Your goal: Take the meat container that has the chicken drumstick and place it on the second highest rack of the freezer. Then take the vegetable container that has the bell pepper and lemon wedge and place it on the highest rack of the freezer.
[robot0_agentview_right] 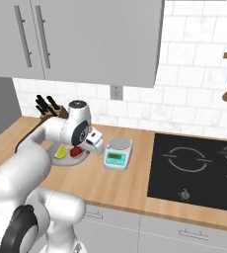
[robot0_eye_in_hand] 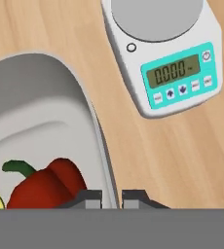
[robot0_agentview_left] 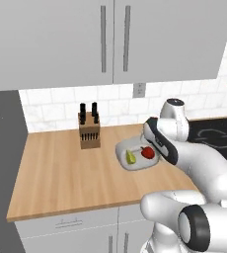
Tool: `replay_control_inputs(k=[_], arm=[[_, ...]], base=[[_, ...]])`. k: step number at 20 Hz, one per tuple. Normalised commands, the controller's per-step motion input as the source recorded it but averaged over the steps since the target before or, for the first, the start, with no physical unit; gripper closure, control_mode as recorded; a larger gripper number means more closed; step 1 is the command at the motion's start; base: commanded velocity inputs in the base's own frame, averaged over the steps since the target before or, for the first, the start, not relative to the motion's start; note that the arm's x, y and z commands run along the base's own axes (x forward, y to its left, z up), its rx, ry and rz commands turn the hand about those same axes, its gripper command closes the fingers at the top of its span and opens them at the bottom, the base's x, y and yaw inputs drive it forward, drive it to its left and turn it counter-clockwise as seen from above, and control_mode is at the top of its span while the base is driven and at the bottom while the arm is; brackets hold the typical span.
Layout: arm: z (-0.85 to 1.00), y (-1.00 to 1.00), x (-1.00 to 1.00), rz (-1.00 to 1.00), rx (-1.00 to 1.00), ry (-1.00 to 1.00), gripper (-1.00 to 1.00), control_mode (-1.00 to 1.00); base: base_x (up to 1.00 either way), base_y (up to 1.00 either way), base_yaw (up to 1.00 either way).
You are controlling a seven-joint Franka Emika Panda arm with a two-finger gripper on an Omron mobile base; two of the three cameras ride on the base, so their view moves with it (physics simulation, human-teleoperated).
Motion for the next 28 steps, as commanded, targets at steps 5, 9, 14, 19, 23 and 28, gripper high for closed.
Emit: replay_control_inputs(k=[5,9,14,19,23,28], arm=[[0.82,-0.20,-0.43,-0.44,0.07,0.08,1.00,-1.00],[0.80,-0.26,-0.61,-0.47,0.12,0.09,1.00,-1.00],[0.61,0.04,-0.67,-0.57,0.07,0.02,1.00,-1.00],[0.45,0.19,-0.61,-0.64,0.00,0.00,1.00,-1.00],[0.56,0.22,-0.48,-0.61,0.00,0.00,1.00,-1.00],[0.70,0.17,-0.44,-0.24,0.01,0.00,1.00,-1.00]], base=[[0.00,0.00,0.00],[0.00,0.00,0.00],[0.00,0.00,0.00],[0.00,0.00,0.00],[0.00,0.00,0.00],[0.00,0.00,0.00]])
